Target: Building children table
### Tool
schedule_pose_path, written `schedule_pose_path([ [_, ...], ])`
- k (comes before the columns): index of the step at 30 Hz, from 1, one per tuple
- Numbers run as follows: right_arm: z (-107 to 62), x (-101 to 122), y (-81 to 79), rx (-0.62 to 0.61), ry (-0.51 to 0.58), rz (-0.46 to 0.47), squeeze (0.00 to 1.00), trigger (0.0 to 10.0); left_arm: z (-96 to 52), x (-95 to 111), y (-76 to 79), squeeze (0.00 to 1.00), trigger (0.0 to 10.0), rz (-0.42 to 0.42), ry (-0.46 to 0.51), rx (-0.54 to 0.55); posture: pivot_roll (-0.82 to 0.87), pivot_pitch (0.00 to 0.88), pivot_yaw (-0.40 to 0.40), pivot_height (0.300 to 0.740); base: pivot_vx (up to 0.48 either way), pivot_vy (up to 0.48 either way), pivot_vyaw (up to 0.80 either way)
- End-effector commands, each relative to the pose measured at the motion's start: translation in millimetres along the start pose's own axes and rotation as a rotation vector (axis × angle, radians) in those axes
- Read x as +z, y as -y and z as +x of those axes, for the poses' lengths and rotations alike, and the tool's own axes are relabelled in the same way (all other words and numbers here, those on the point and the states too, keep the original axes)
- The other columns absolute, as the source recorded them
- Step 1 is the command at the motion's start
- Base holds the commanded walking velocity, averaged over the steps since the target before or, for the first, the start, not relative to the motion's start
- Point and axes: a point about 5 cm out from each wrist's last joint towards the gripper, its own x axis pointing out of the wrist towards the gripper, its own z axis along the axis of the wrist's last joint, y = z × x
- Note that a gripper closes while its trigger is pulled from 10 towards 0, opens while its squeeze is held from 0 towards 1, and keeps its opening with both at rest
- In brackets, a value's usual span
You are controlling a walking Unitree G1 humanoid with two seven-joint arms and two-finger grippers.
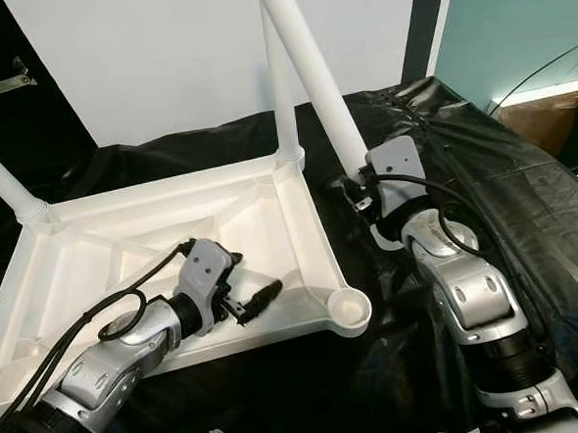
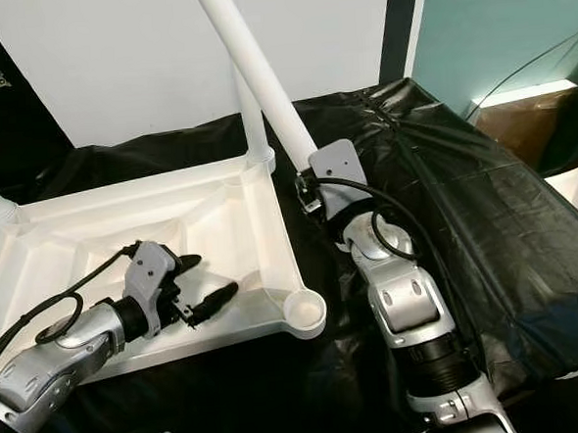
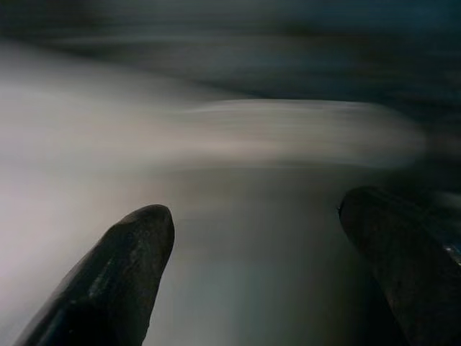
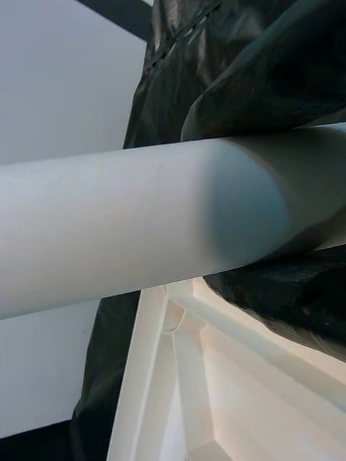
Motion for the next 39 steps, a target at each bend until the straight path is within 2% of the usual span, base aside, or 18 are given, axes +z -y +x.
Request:
schedule_pose_path([
  [1, 5.3, 5.2, -6.5, 0.023, 0.026, -0.001, 0.00, 10.0, -9.2, -8.7, 8.8, 0.00, 9.8, 0.012, -0.027, -0.151, -0.10, 0.038, 0.021, 0.740, 0.000, 0.000, 0.00],
  [9, 8.7, 3.3, -10.9, 0.039, 0.018, 0.003, 0.00, 10.0, -14.8, -11.8, 12.2, 0.00, 9.8, 0.026, -0.054, -0.159, -0.09, 0.043, 0.011, 0.740, 0.000, 0.000, 0.00],
  [13, 10.1, 0.1, -11.6, 0.038, 0.007, 0.009, 0.00, 10.0, -13.8, -12.6, 7.6, 0.00, 10.0, 0.057, -0.060, -0.124, -0.09, 0.041, 0.010, 0.740, 0.000, 0.000, 0.00],
  [14, 10.6, -0.9, -11.9, 0.038, 0.005, 0.011, 0.00, 10.0, -12.0, -13.4, 3.0, 0.00, 10.0, 0.076, -0.048, -0.102, -0.09, 0.040, 0.009, 0.740, 0.000, 0.000, 0.00],
  [16, 12.0, -1.3, -13.3, 0.037, 0.005, 0.016, 0.00, 10.0, -8.5, -8.1, -15.6, 0.00, 10.0, 0.145, 0.042, 0.005, -0.09, 0.035, 0.011, 0.740, 0.000, 0.000, 0.00],
  [17, 12.0, -1.3, -13.3, 0.037, 0.005, 0.016, 0.00, 10.0, -8.5, -8.1, -15.6, 0.00, 10.0, 0.145, 0.042, 0.005, -0.09, 0.035, 0.011, 0.740, 0.000, 0.000, 0.00],
  [18, 12.9, -0.6, -14.6, 0.036, 0.008, 0.019, 0.00, 10.0, -11.4, 2.9, -25.7, 0.00, 10.0, 0.149, 0.145, 0.077, -0.10, 0.030, 0.012, 0.740, 0.000, 0.000, 0.00],
  [20, 13.1, -0.5, -14.6, 0.033, 0.010, 0.024, 0.00, 10.0, -15.3, 6.3, -29.2, 0.00, 10.0, 0.163, 0.161, 0.116, -0.09, 0.025, 0.011, 0.740, 0.000, 0.000, 0.00],
  [22, 13.1, -0.6, -14.5, 0.032, 0.011, 0.025, 0.00, 10.0, -16.9, 5.0, -29.9, 0.00, 10.0, 0.172, 0.146, 0.127, -0.09, 0.025, 0.011, 0.740, 0.000, 0.000, 0.00],
  [26, 13.9, -2.4, -13.2, 0.025, 0.008, 0.028, 0.00, 10.0, -25.9, -14.9, -33.4, 0.00, 10.0, 0.165, 0.022, 0.176, -0.09, 0.012, 0.016, 0.740, 0.000, 0.000, 0.00],
  [28, 14.8, -1.8, -12.8, 0.022, 0.012, 0.028, 0.00, 10.0, -31.0, -25.5, -30.1, 0.00, 10.0, 0.137, -0.049, 0.149, -0.08, 0.008, 0.017, 0.740, 0.000, 0.000, 0.00],
  [31, 15.6, -1.0, -12.3, 0.019, 0.017, 0.030, 0.00, 10.0, -35.8, -34.0, -26.0, 0.00, 10.0, 0.107, -0.096, 0.109, -0.08, 0.006, 0.017, 0.740, 0.000, 0.000, 0.00],
  [36, 17.9, 0.9, -9.5, 0.008, 0.027, 0.029, 0.00, 10.0, -42.4, -38.2, -23.0, 0.00, 10.0, 0.071, -0.115, 0.089, -0.08, 0.000, 0.018, 0.740, 0.000, 0.000, 0.00],
  [39, 20.8, 4.4, -10.5, 0.007, 0.040, 0.033, 0.00, 10.0, -37.1, -50.8, -32.0, 0.00, 10.0, 0.072, -0.187, 0.174, -0.08, 0.000, 0.018, 0.740, 0.000, 0.000, 0.00],
])
